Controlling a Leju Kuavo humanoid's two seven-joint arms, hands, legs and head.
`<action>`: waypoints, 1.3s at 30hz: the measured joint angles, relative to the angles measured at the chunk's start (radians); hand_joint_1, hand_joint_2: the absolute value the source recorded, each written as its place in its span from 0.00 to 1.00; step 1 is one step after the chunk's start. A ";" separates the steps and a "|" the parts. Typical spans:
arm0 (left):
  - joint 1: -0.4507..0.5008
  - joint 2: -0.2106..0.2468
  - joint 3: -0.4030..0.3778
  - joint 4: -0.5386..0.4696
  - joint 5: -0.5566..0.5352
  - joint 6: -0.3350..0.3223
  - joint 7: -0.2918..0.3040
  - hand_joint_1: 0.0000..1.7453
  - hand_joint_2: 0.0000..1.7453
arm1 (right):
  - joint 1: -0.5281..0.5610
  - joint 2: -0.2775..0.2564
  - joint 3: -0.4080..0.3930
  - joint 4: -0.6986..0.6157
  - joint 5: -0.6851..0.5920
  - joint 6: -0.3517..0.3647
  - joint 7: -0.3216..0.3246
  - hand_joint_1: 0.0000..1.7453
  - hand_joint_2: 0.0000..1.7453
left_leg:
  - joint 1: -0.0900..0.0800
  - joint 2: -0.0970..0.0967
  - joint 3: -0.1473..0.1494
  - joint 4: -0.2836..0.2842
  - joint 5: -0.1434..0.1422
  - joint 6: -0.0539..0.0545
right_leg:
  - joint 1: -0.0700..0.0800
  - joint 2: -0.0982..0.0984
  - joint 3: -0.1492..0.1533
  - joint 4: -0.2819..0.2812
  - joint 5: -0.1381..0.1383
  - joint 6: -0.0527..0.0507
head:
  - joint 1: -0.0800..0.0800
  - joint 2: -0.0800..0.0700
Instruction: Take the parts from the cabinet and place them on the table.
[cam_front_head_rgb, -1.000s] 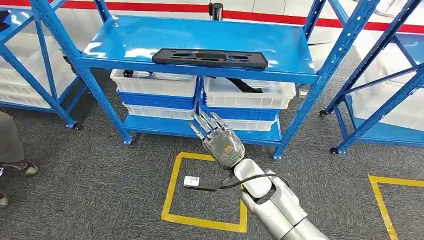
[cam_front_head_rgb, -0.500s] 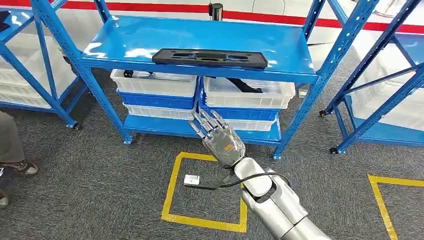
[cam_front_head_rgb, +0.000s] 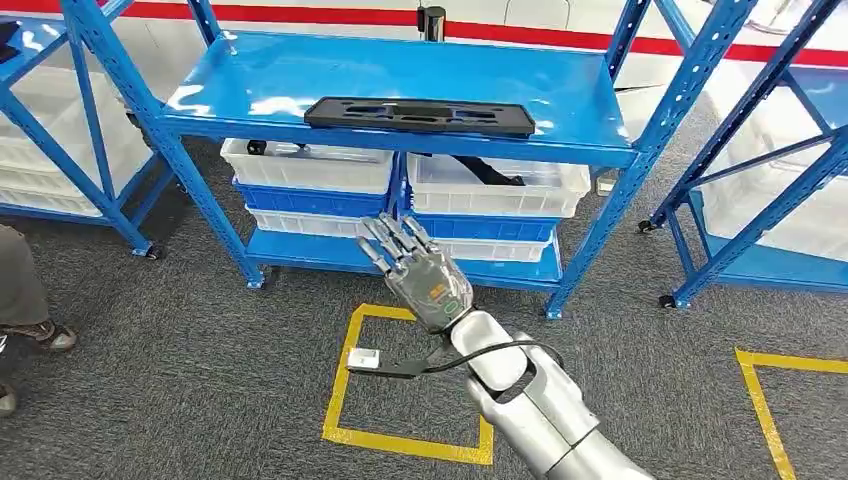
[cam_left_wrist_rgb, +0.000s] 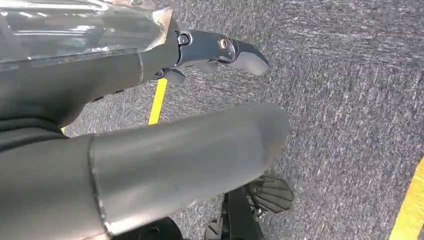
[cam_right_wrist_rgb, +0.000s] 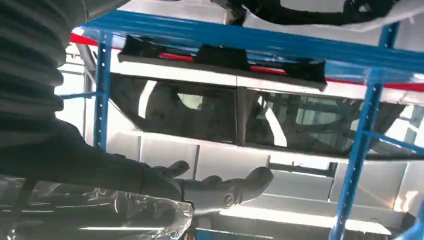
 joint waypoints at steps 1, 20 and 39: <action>-0.002 -0.003 0.002 0.000 -0.004 0.002 0.001 0.00 0.00 | -0.007 0.006 0.002 0.003 -0.004 0.006 0.000 0.00 1.00 | -0.002 0.000 -0.001 0.003 -0.001 0.001 | -0.001 0.000 0.001 -0.002 0.001 0.001 | 0.000 0.000; -0.021 -0.010 0.000 0.000 -0.048 -0.008 -0.003 0.00 0.00 | 0.017 -0.051 -0.025 0.007 0.013 -0.027 0.048 0.00 1.00 | -0.009 -0.003 0.017 -0.006 -0.007 0.043 | 0.000 0.001 -0.068 0.112 -0.031 0.022 | 0.010 0.000; -0.027 -0.008 0.013 0.000 -0.023 0.016 -0.001 0.00 0.00 | -0.031 -0.020 -0.047 0.100 0.000 -0.043 0.020 0.00 1.00 | 0.008 0.014 -0.050 0.006 0.032 -0.008 | 0.004 0.002 0.038 0.007 -0.053 -0.021 | 0.002 0.000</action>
